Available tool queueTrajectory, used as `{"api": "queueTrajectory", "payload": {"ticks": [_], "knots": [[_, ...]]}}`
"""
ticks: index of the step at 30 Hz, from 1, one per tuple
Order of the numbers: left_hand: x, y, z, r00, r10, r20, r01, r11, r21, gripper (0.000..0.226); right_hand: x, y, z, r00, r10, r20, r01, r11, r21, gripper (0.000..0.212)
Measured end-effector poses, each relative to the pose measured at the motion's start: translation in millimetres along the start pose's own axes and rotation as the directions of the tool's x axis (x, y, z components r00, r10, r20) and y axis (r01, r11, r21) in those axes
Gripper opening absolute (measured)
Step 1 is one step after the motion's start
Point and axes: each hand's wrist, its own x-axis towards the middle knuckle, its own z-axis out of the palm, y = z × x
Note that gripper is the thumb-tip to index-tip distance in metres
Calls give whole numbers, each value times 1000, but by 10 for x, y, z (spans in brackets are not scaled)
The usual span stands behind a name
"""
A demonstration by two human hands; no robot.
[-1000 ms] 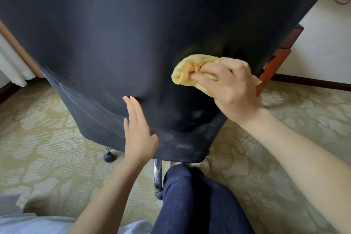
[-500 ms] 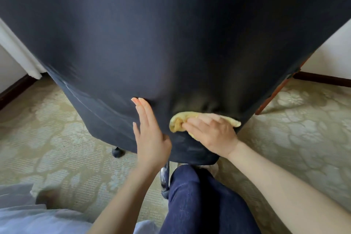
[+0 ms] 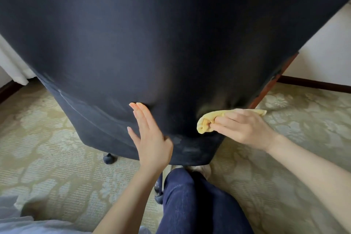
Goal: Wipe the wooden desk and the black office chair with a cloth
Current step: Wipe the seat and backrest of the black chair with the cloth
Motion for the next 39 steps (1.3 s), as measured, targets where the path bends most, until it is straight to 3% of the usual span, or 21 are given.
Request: {"api": "queueTrajectory", "payload": {"ticks": [7,13,23,28,34,39], "knots": [[39,93,8,996,-80,-48,80,997,0,103,614,368,-497,971,-61,-231,5,972,-235,17],[104,-18,-57,993,-83,-80,88,995,52,102,731,247,-390,945,-44,-323,-42,966,-254,21],[281,-211,-204,990,-100,-98,107,992,63,103,329,-415,182,958,108,-265,-122,992,-36,17],[303,-301,-342,995,-78,-63,82,995,65,102,84,-812,394,980,164,-112,-153,983,102,18],[352,-406,-501,999,-48,4,48,995,93,101,-38,-815,335,993,-63,102,41,979,202,17],[368,-436,-575,997,-46,61,42,996,75,98,127,-462,1,994,-110,16,107,985,132,14]]}}
